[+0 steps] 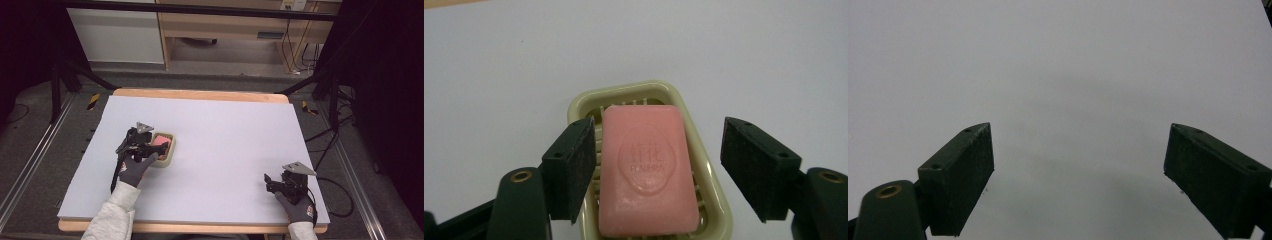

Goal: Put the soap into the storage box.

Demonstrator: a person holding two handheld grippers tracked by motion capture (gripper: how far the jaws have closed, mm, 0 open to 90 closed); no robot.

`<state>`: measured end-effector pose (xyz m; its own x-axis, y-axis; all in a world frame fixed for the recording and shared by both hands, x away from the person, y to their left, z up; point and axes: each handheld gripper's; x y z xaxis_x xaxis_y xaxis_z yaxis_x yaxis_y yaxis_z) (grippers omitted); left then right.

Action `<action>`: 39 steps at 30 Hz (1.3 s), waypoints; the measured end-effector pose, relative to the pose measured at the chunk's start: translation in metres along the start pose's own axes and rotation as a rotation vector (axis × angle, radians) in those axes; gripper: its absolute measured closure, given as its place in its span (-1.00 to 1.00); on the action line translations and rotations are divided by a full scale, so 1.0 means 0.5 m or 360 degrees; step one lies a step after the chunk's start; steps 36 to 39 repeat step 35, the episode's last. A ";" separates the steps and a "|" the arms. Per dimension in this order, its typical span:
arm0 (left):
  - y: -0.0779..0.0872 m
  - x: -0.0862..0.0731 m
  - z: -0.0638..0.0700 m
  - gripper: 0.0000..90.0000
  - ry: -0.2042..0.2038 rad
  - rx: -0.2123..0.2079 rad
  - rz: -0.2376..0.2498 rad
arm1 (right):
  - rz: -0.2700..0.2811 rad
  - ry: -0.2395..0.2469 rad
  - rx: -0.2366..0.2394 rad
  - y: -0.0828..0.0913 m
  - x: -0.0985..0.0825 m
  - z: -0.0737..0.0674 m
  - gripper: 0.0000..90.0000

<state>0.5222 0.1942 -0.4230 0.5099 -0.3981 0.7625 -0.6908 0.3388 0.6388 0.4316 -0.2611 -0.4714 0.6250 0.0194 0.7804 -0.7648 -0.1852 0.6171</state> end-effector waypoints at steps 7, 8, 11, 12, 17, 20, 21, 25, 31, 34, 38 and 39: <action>0.031 -0.008 0.007 -0.41 -0.0036 -0.0041 0.0074 | 0.0014 -0.0018 -0.0015 0.001 0.000 0.002 -0.72; 0.036 -0.012 0.008 -0.41 -0.0037 -0.0041 0.0083 | 0.0015 -0.0024 -0.0019 0.002 0.001 0.003 -0.72; 0.052 -0.031 0.006 -0.44 -0.0042 -0.0060 0.0101 | 0.0016 -0.0033 -0.0030 0.001 0.001 0.004 -0.73; 0.056 -0.040 0.005 -0.44 -0.0047 -0.0059 0.0100 | 0.0016 -0.0034 -0.0032 0.001 0.001 0.005 -0.73; 0.084 -0.094 -0.009 -0.45 -0.0043 -0.0057 0.0117 | 0.0010 -0.0053 -0.0049 -0.003 0.002 0.006 -0.76; 0.094 -0.108 -0.015 -0.45 -0.0035 -0.0038 0.0129 | 0.0009 -0.0042 -0.0054 -0.003 0.001 0.006 -0.76; 0.099 -0.115 -0.018 -0.45 -0.0037 -0.0024 0.0138 | 0.0009 -0.0042 -0.0054 -0.003 0.001 0.006 -0.76; 0.113 -0.147 -0.029 -0.46 -0.0031 0.0017 0.0142 | 0.0009 -0.0051 -0.0056 -0.001 0.001 0.008 -0.78; 0.109 -0.187 -0.050 -0.47 0.0015 0.0082 0.0044 | 0.0008 -0.0056 -0.0051 0.000 0.000 0.009 -0.78; 0.104 -0.198 -0.055 -0.46 0.0036 0.0096 0.0023 | 0.0003 -0.0058 -0.0047 0.000 -0.001 0.010 -0.78; 0.101 -0.200 -0.056 -0.46 0.0031 0.0095 0.0003 | 0.0003 -0.0059 -0.0046 0.000 -0.001 0.010 -0.78; 0.101 -0.200 -0.056 -0.46 0.0031 0.0095 0.0003 | 0.0003 -0.0059 -0.0046 0.000 -0.001 0.010 -0.78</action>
Point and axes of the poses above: each handheld gripper's, and its own axes: y roughly backward along the jaws, x roughly out of its top, z roughly to its right, and after that the axes turned 10 degrees about -y, right-handed
